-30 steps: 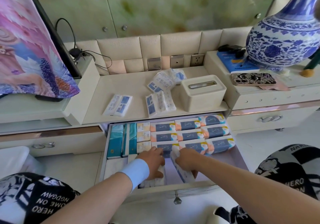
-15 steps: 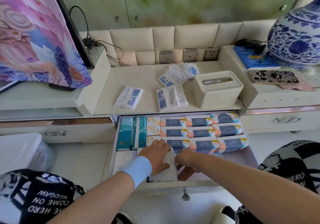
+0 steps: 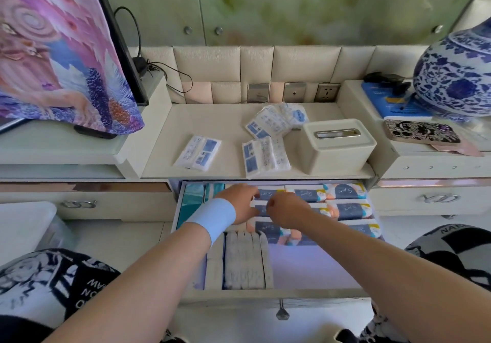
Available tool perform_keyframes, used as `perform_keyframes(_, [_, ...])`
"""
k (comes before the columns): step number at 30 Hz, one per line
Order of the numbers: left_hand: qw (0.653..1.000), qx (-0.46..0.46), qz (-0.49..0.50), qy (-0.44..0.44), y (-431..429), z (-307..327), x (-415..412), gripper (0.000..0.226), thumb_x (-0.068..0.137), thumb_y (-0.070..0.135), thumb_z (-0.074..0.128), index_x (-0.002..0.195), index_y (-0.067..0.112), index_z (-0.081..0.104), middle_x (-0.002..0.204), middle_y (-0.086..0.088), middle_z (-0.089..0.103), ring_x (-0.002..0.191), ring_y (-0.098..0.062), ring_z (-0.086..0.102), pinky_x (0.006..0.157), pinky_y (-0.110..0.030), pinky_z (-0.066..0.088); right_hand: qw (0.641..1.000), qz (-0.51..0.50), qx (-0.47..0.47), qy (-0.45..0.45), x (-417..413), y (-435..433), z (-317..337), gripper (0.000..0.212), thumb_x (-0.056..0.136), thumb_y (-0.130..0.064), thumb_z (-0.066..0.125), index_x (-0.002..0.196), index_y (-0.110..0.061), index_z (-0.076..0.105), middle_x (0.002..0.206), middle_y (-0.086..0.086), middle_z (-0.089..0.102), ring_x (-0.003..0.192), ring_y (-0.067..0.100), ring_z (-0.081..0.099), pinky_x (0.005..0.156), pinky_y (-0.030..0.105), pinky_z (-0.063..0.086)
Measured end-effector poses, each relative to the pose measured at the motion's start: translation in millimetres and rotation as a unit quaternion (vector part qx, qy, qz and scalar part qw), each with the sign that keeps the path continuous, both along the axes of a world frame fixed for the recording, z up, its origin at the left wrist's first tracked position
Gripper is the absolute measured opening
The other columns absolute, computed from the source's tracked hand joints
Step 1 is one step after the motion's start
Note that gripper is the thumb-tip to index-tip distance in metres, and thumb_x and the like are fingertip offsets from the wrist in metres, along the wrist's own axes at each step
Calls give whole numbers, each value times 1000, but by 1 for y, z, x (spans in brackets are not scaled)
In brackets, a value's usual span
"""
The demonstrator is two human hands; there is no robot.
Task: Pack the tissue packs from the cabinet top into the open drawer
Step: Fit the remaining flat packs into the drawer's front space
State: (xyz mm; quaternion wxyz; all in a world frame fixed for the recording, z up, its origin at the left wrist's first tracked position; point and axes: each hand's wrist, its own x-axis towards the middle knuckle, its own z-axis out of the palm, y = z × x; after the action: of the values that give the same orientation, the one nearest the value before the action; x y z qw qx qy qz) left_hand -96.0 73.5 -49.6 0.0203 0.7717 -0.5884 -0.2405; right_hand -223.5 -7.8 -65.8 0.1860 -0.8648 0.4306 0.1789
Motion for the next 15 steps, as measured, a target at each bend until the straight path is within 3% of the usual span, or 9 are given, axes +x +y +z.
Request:
perform_keyframes(3, [995,-60,64,37,-17,13,16,45,93,35,58,136,25,49,134,0,53,116,-22,54,98,-37,46,987,-93,-46,-119,11,-22,18,23,94,-22,49,109,-20,67,102,3,67,88,21,64,75,32,56])
perform_keyframes(6, [984,-98,125,78,-33,16,28,51,93,33,59,141,22,45,138,-3,49,120,-25,53,100,-38,45,966,-141,-34,-216,19,-42,30,30,91,-19,51,119,-24,62,112,2,66,88,19,62,72,29,51])
perform_keyframes(9, [962,-115,193,153,-43,12,32,57,95,30,57,148,23,36,147,-4,44,127,-27,50,101,-36,44,953,-177,-1,-246,30,-58,28,47,95,-21,54,141,-21,45,133,7,57,108,24,59,82,27,46])
perform_keyframes(11, [952,-98,208,204,-48,6,32,63,96,28,56,152,25,28,151,-4,40,131,-27,47,102,-35,41,940,-221,50,-256,40,-62,22,57,94,-25,57,148,-18,37,135,10,56,116,28,58,89,32,48])
perform_keyframes(13, [947,-58,200,246,-49,-1,32,65,94,27,57,151,31,25,149,-1,42,132,-28,46,105,-36,40,901,-296,132,-288,48,-63,14,56,92,-25,61,142,-13,39,120,13,64,100,28,66,76,34,51])
perform_keyframes(15, [946,-38,188,259,-50,-8,32,62,91,26,60,143,37,28,135,2,49,126,-29,51,103,-38,43,863,-351,195,-306,53,-62,12,38,91,-24,63,118,-4,46,90,14,65,66,23,61,58,32,44])
